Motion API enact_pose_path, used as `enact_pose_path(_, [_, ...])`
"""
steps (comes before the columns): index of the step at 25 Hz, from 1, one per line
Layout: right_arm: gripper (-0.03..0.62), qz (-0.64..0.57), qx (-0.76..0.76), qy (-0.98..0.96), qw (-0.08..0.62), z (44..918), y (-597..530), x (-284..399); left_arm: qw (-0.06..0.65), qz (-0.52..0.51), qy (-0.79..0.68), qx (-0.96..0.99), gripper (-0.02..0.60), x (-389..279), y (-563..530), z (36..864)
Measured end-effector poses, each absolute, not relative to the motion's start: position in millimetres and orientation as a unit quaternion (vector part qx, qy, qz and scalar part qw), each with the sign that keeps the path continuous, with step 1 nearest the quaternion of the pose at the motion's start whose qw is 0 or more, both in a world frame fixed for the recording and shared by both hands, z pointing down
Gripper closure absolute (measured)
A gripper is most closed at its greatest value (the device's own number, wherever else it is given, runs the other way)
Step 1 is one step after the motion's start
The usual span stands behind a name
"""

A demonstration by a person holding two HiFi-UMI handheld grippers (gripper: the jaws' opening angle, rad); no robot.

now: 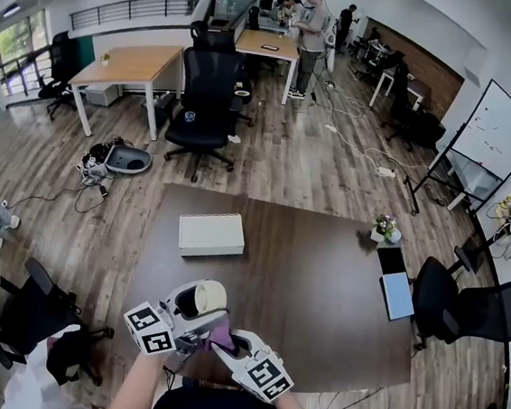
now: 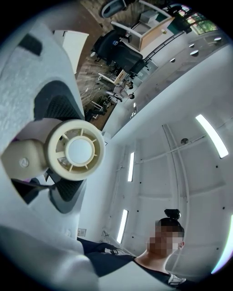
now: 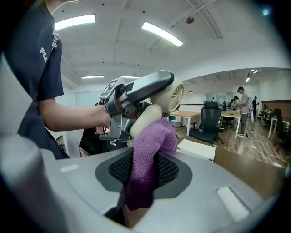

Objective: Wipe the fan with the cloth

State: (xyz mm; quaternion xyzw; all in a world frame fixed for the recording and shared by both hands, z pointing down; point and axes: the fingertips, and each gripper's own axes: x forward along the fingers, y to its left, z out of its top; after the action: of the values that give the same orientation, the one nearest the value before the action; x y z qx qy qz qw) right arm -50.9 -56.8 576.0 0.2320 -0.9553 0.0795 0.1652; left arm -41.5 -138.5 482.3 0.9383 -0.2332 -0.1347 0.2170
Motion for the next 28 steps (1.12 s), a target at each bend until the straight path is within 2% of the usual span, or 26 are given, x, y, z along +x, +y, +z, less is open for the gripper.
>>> enact_pose_path(18, [0.479, 0.124, 0.314, -0.937, 0.088, 548, -106, 2, 0.192, -0.024, -0.172, 0.966, 0.204, -6, -103, 526])
enact_pose_path(28, [0.479, 0.143, 0.331, -0.929, 0.079, 554, -109, 18, 0.182, 0.025, -0.179, 0.967, 0.204, -3, -100, 554])
